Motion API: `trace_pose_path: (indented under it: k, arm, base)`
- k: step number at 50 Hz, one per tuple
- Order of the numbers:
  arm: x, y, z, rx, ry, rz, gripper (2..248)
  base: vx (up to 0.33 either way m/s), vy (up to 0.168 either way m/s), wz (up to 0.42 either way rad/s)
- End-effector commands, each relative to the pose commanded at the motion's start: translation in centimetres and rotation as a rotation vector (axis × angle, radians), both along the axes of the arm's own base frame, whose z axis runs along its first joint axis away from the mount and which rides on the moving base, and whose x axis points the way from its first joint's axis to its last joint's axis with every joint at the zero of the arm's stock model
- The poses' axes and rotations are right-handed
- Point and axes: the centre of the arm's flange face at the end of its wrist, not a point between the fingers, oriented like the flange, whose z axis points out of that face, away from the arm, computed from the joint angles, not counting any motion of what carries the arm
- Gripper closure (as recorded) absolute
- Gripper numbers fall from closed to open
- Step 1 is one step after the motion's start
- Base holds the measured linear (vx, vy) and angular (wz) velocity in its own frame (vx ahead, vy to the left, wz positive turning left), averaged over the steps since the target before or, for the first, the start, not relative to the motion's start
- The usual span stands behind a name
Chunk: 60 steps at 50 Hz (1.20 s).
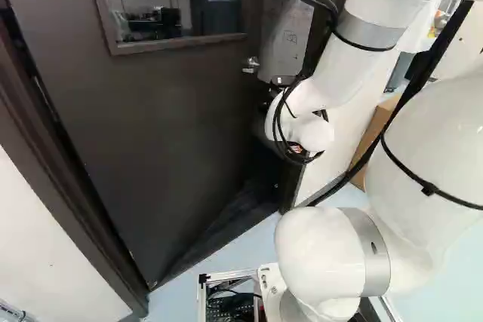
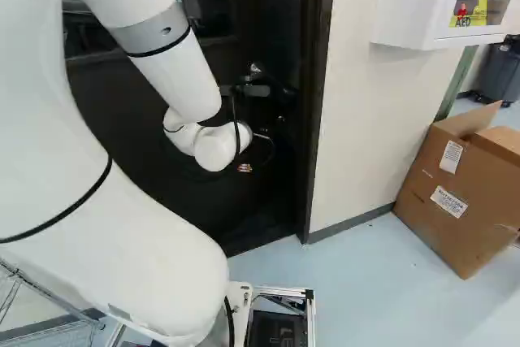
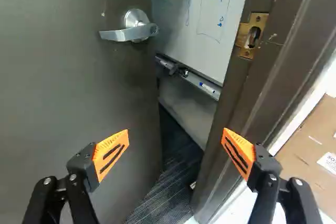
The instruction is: Open the door and move inside
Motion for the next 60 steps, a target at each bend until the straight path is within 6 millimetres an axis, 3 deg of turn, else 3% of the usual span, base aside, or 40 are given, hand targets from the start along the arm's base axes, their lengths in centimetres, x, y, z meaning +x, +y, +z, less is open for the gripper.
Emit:
trace_pose_path:
  k: [33, 60]
  arm:
    - [0.0, 0.0, 0.0, 0.0, 0.0, 0.0, 3]
    - [2.3, 0.8, 0.1, 0.0, 0.002, 0.029, 3]
  base:
    - [0.072, 0.085, -0.015]
    - [0.007, 0.006, -0.001]
